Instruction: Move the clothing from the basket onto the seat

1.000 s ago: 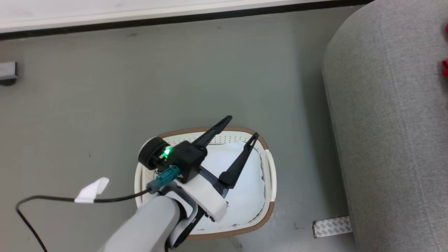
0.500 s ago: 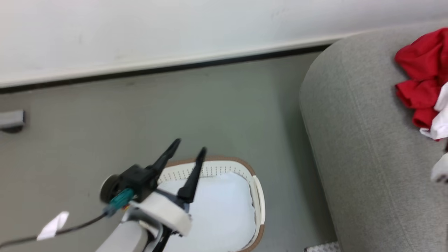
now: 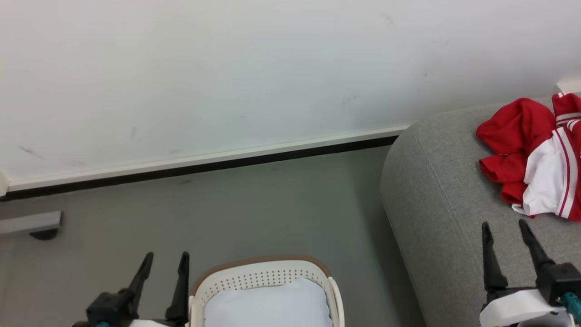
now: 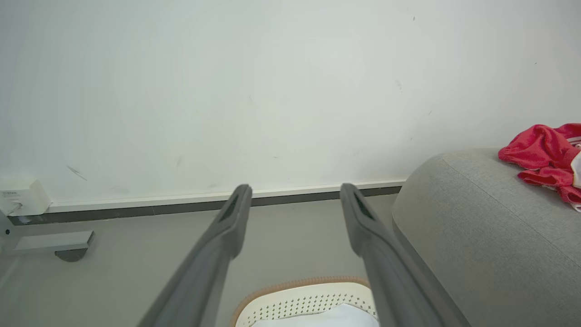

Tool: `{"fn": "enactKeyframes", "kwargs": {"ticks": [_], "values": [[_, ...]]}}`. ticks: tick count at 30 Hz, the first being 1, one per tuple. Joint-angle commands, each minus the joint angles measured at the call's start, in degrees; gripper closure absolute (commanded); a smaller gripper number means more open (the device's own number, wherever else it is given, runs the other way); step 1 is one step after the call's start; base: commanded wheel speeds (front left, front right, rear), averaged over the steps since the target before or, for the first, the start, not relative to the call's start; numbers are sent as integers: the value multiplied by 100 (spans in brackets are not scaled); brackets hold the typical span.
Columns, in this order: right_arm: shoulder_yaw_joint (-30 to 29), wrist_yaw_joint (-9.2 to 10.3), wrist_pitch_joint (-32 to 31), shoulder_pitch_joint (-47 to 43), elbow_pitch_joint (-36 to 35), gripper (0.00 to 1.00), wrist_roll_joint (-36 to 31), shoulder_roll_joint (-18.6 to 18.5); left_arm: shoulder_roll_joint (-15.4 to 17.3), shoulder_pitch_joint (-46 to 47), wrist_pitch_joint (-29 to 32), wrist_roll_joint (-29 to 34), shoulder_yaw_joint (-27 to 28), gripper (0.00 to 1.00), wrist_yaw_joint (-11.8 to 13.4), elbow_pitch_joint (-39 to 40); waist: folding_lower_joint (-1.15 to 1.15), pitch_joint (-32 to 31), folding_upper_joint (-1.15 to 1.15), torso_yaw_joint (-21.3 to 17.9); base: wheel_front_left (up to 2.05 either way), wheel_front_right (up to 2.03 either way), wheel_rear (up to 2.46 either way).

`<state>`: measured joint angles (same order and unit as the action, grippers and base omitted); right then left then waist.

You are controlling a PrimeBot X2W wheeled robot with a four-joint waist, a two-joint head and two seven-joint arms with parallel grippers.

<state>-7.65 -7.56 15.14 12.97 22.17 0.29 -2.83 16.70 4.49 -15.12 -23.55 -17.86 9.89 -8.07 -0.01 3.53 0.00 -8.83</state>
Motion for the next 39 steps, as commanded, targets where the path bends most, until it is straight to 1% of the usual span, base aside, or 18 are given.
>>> {"fn": "enactKeyframes", "kwargs": {"ticks": [1, 7, 11, 15, 22, 26, 36, 37, 39], "values": [[182, 15, 0, -251, -107, 0, 154, -15, -65, -248, -2, 135, 172, 0, -30, 57, 1, -213, 0, 42, 0, 0, 0], [708, 15, -1, -793, -280, 0, 365, -14, -398, -814, -3, 519, 702, 0, -201, 121, 1, -367, 0, 168, 0, 0, 0], [910, 15, -1, -1009, -262, 0, 405, -13, -635, -1078, -3, 765, 999, 0, -284, 182, 1, -460, 0, 257, 0, 0, 0], [991, 15, 0, -1069, -195, 0, 383, -13, -800, -1206, -4, 960, 1157, 0, -451, 169, 1, -505, 0, 339, 0, 0, 0], [1017, 15, 0, -986, 31, 0, 390, -11, -971, -1218, -4, 1179, 1400, 0, -729, 34, 1, -549, 0, 454, 0, 0, 0], [1063, 15, -1, -982, 106, 0, 431, -13, -1049, -1189, -3, 1293, 1501, 0, -842, -35, 1, -559, 0, 501, 0, 0, 0], [1122, 15, 0, -973, 132, 0, 466, -13, -1202, -1176, -3, 1467, 1718, 0, -1030, -151, 1, -553, 0, 537, 0, 0, 0], [1128, 15, -1, -973, 132, 100, 470, -13, -1218, -1171, -4, 1462, 1739, 100, -1037, -161, 1, -553, 0, 539, 0, 0, 0], [1117, 0, -8, -997, 182, 100, 424, 4, -1228, -1178, 8, 1380, 1722, 100, -1045, -215, 1, -553, 0, 539, 0, 0, 0]]}}
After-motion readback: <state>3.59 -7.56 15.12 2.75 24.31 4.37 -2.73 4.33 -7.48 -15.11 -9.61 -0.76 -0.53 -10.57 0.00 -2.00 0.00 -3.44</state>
